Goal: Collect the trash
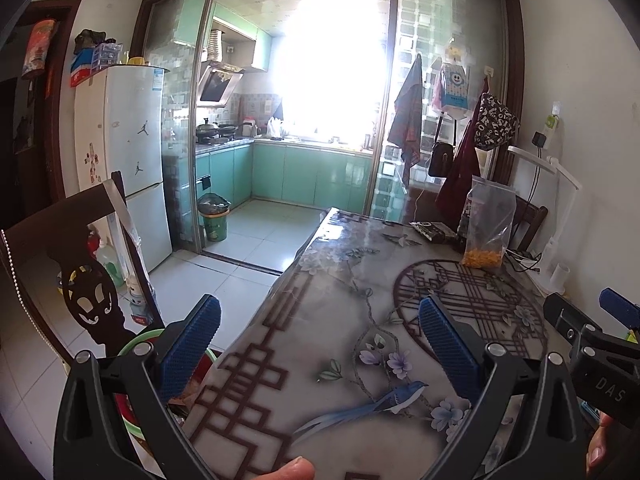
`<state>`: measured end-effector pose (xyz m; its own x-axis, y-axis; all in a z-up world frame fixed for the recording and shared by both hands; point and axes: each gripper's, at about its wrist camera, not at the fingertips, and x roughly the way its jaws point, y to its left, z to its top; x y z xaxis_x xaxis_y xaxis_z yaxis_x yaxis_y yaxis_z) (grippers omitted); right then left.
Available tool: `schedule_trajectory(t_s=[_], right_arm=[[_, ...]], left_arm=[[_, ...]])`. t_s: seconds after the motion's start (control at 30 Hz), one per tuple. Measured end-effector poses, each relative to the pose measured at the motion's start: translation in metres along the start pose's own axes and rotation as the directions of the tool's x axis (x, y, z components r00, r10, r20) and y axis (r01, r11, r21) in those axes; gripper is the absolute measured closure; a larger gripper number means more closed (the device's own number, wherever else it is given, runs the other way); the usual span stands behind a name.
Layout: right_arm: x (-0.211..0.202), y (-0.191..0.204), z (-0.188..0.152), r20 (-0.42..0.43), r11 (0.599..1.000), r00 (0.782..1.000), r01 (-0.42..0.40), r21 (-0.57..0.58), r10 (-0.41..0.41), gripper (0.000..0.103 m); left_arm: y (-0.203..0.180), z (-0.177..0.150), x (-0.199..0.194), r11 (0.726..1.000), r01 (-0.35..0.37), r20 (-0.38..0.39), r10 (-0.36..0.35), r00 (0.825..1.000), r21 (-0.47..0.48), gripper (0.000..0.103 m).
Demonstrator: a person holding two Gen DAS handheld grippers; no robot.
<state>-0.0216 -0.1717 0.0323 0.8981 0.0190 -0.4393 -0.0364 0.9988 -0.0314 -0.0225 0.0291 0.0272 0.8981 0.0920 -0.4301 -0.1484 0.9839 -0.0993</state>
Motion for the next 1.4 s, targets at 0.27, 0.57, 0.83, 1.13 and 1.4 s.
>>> schedule_trajectory(t_s=[0.27, 0.57, 0.83, 1.13, 1.4], right_arm=[[0.0018, 0.0009, 0.0016, -0.002, 1.0, 1.0, 0.007, -0.007, -0.007, 0.005], [0.0032, -0.0012, 0.0017, -0.008, 1.0, 1.0, 0.017, -0.002, -0.017, 0.005], [0.0039, -0.0013, 0.0018, -0.008, 1.0, 1.0, 0.014, -0.003, -0.014, 0.005], [0.0044, -0.0006, 0.0006, -0.01, 1.0, 1.0, 0.014, 0.0, -0.014, 0.005], [0.0045, -0.0001, 0.0006, -0.013, 1.0, 1.0, 0.013, 0.0, -0.013, 0.005]], left_arm=[[0.001, -0.0019, 0.0033, 1.0, 0.001, -0.013, -0.001, 1.0, -0.004, 0.008], [0.0024, -0.0027, 0.0035, 1.0, -0.002, -0.011, 0.002, 1.0, -0.002, 0.008], [0.0018, -0.0026, 0.0035, 1.0, -0.004, -0.012, 0.004, 1.0, -0.002, 0.008], [0.004, -0.0037, 0.0031, 1.0, -0.005, -0.012, 0.005, 1.0, 0.008, 0.008], [0.0043, -0.0038, 0.0033, 1.0, -0.004, -0.014, 0.004, 1.0, 0.006, 0.008]])
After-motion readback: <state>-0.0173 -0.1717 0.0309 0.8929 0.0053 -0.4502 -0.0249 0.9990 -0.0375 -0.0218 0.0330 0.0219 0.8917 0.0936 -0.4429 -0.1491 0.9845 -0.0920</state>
